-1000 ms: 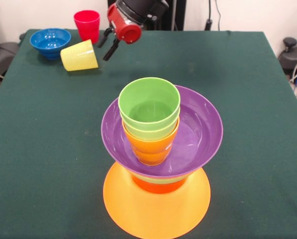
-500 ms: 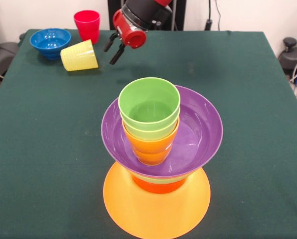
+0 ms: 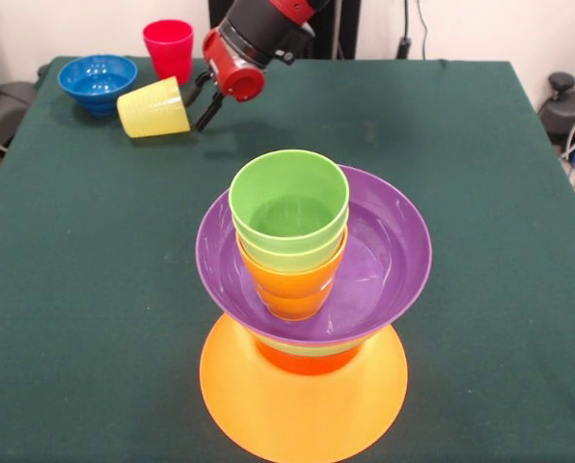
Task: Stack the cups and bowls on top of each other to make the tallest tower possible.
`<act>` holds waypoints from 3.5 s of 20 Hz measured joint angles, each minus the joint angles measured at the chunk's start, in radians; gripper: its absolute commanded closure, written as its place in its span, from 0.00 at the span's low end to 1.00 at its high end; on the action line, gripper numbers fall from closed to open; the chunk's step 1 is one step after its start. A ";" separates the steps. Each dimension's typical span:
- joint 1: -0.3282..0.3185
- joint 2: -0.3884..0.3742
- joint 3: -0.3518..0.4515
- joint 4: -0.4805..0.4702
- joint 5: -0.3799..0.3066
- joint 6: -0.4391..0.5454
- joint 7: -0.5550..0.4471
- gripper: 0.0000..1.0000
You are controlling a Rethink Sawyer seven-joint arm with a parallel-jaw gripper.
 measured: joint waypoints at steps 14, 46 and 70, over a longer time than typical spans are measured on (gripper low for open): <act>-0.003 0.011 0.000 0.000 0.015 -0.059 0.000 0.00; 0.088 0.124 0.001 -0.002 0.356 -0.162 0.000 1.00; -0.385 -0.341 0.195 -0.029 -0.367 0.370 0.000 1.00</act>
